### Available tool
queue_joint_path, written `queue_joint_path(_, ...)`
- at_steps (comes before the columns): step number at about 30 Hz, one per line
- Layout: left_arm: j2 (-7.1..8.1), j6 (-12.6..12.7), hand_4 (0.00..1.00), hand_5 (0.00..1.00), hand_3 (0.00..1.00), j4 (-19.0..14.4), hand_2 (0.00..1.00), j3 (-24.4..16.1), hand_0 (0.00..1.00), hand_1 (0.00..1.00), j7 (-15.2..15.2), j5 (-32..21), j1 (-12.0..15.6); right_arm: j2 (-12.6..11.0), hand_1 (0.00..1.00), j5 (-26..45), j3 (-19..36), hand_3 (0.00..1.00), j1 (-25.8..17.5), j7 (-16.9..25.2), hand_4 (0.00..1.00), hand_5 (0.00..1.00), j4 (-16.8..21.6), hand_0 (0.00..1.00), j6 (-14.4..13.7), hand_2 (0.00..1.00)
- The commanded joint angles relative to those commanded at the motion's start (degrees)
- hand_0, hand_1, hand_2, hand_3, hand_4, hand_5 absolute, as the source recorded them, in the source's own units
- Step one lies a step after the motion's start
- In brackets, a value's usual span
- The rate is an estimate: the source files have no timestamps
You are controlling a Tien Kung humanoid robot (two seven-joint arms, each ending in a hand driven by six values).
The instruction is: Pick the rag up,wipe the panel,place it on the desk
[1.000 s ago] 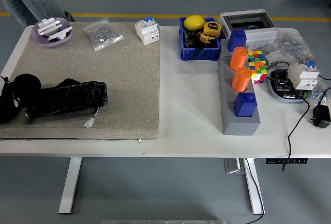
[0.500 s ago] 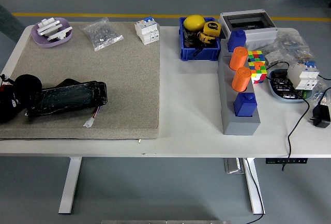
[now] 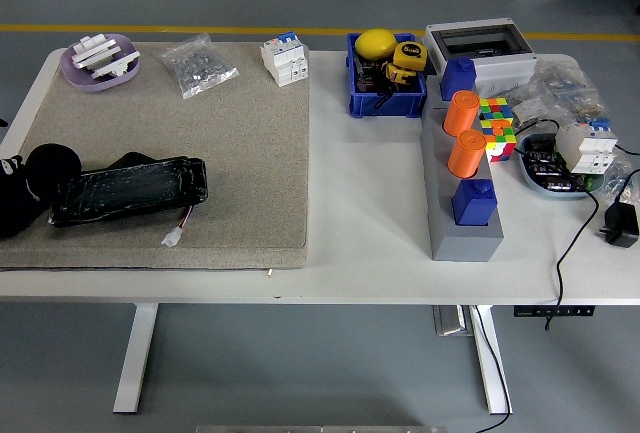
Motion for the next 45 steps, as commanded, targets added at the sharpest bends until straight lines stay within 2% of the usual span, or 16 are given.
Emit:
queue_joint_path(3,-0.75,0.62,0.793,0.002,0.649,-1.59,0.773,-2.80,0.597,0.754,-4.39,-6.54,1.52,-0.02,0.702,-0.09,-0.12,0.685,0.04,-0.03,0.998,0.729,-0.02,0.793,-0.05,0.711)
queue_joint_path(4,-1.17,0.74,0.769,0.002,0.610,-1.82,0.698,-3.55,0.537,0.725,-5.47,-8.58,1.89,-0.03,0.703,-0.14,-0.12,0.682,0.03,-0.04,0.998,0.730,-0.01,0.793,-0.06,0.711)
queue_joint_path(5,-1.76,0.89,0.769,0.002,0.610,-2.04,0.698,-4.78,0.537,0.725,-7.25,-10.81,2.32,-0.05,0.703,-0.22,-0.09,0.682,0.00,-0.05,0.998,0.730,0.01,0.793,-0.07,0.711)
queue_joint_path(9,-4.01,-2.81,0.769,0.002,0.610,-1.24,0.698,-8.11,0.537,0.725,-15.17,-19.97,3.34,-0.12,0.703,-0.88,0.41,0.682,-0.53,-0.15,0.998,0.730,0.24,0.793,-0.04,0.711)
queue_joint_path(10,-4.66,-3.89,0.769,0.002,0.589,-1.06,0.615,-8.69,0.494,0.655,-17.24,-22.48,3.75,-0.17,0.703,-1.12,0.64,0.682,-0.77,-0.17,0.998,0.728,0.40,0.793,-0.03,0.709)
queue_joint_path(11,-5.20,-4.22,0.769,0.002,0.589,-1.01,0.615,-9.21,0.494,0.655,-18.68,-24.55,4.09,-0.20,0.703,-1.17,0.66,0.682,-0.94,-0.18,0.998,0.728,0.49,0.793,0.01,0.709)
queue_joint_path(16,-7.51,-5.65,0.774,0.002,0.589,-1.22,0.614,-11.56,0.496,0.639,-22.49,-33.32,5.71,-0.29,0.702,-1.08,0.26,0.681,-1.49,-0.22,0.998,0.727,0.69,0.793,0.24,0.709)
queue_joint_path(19,-8.65,-6.17,0.774,0.002,0.589,-1.49,0.614,-12.73,0.496,0.639,-23.62,-39.14,6.49,-0.23,0.702,-0.95,-0.14,0.681,-1.68,-0.20,0.998,0.727,0.69,0.793,0.40,0.709)
queue_joint_path(23,-9.61,-6.11,0.770,0.004,0.588,-2.26,0.615,-14.05,0.504,0.636,-24.23,-42.84,7.28,-0.06,0.702,-0.92,-0.53,0.680,-1.78,-0.17,0.998,0.726,0.75,0.793,0.59,0.709)
queue_joint_path(32,-9.76,-5.67,0.759,0.014,0.592,-3.82,0.619,-15.70,0.514,0.647,-24.77,-43.76,8.81,0.18,0.702,0.32,-3.18,0.681,-2.80,-0.32,0.998,0.726,0.85,0.793,1.21,0.709)
queue_joint_path(45,-9.56,-5.29,0.747,0.024,0.590,-5.08,0.621,-16.42,0.521,0.659,-24.69,-42.84,10.16,2.22,0.702,2.07,-5.34,0.681,-4.17,-0.28,0.998,0.726,0.54,0.793,1.58,0.709)
